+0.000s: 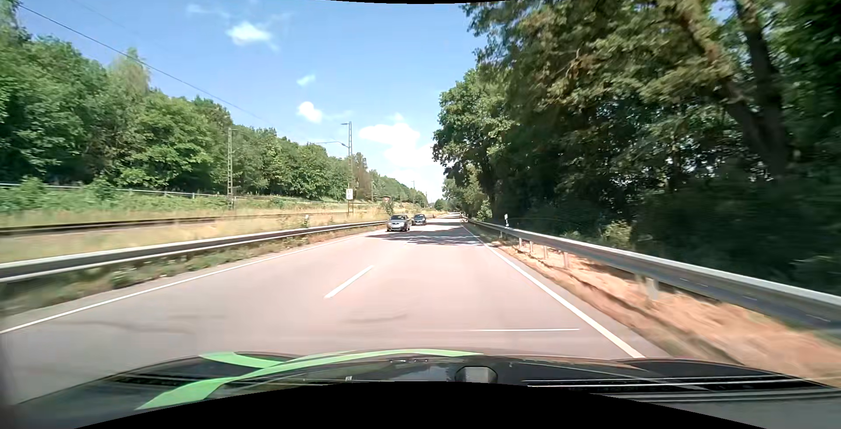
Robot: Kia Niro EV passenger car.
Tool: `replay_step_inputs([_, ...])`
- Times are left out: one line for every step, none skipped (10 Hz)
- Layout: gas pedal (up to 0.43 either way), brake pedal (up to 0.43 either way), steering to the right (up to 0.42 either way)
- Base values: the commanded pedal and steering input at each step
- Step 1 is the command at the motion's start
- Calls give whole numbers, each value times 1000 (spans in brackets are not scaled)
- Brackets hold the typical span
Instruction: Follow the waypoints while adhering to traffic rules and regulations
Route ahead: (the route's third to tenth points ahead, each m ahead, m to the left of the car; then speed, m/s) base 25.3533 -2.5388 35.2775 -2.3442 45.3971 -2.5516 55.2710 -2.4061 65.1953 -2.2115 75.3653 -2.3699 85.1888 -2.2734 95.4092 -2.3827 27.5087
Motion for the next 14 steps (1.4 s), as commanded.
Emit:
replay_step_inputs([177,0,3])
replay_step_inputs([157,0,3])
replay_step_inputs([150,0,3])
replay_step_inputs([150,0,3])
replay_step_inputs([150,0,3])
replay_step_inputs([150,0,2])
replay_step_inputs([157,0,3])
replay_step_inputs([169,0,2])
replay_step_inputs([177,0,2])
replay_step_inputs([177,0,2])
replay_step_inputs([177,0,2])
replay_step_inputs([169,0,2])
replay_step_inputs([169,0,2])
replay_step_inputs([169,0,2])
